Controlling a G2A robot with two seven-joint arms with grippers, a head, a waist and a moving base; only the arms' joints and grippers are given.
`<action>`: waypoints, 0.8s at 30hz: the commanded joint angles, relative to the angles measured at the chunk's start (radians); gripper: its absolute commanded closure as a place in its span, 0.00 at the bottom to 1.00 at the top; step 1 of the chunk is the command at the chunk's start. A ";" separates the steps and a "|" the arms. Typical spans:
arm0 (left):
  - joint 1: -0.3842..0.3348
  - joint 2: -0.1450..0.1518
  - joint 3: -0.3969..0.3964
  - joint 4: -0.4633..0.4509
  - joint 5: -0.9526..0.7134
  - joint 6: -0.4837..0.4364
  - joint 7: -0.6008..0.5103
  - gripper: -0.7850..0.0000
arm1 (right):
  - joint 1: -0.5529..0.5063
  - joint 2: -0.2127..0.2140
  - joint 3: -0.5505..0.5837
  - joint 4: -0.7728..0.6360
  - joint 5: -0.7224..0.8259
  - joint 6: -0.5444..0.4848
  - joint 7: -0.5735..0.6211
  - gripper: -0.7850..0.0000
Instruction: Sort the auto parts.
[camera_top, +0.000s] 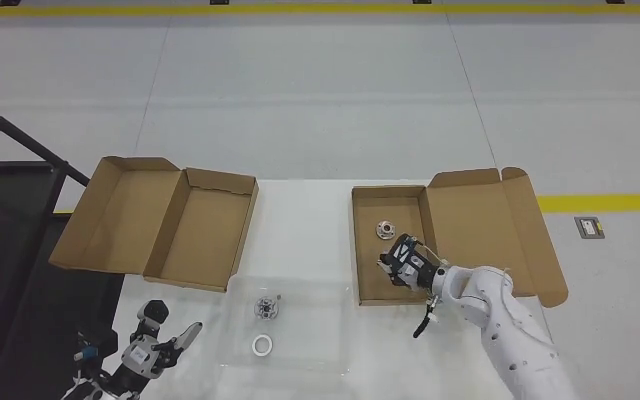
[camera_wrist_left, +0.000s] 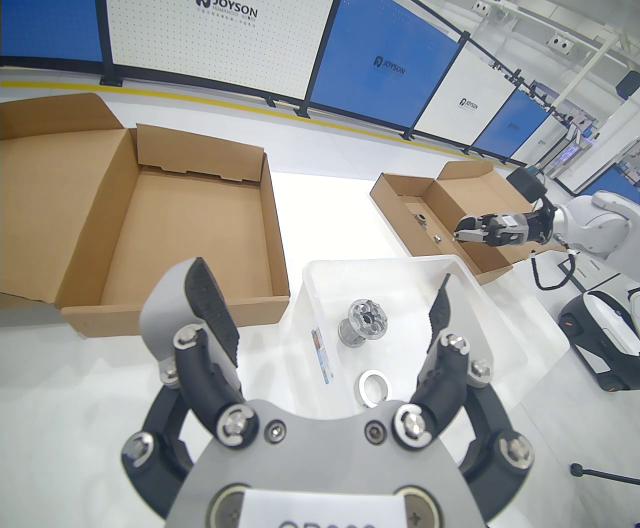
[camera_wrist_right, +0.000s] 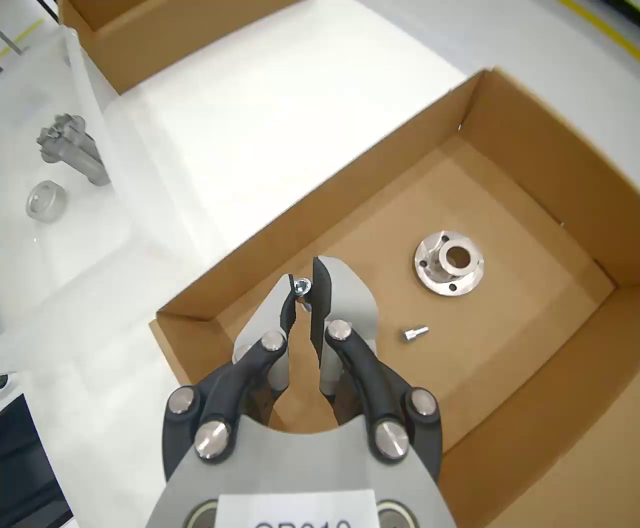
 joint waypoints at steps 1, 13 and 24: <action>0.000 0.000 0.000 0.000 0.000 0.000 0.000 0.00 | 0.028 -0.005 -0.018 0.042 0.004 0.012 0.020 1.00; 0.000 0.000 0.000 0.000 0.000 0.000 0.000 0.00 | 0.095 -0.026 -0.082 0.164 0.019 0.041 0.015 0.69; 0.000 0.000 0.000 0.000 0.000 0.000 0.000 0.00 | 0.037 -0.006 -0.047 0.069 -0.042 0.078 -0.115 0.56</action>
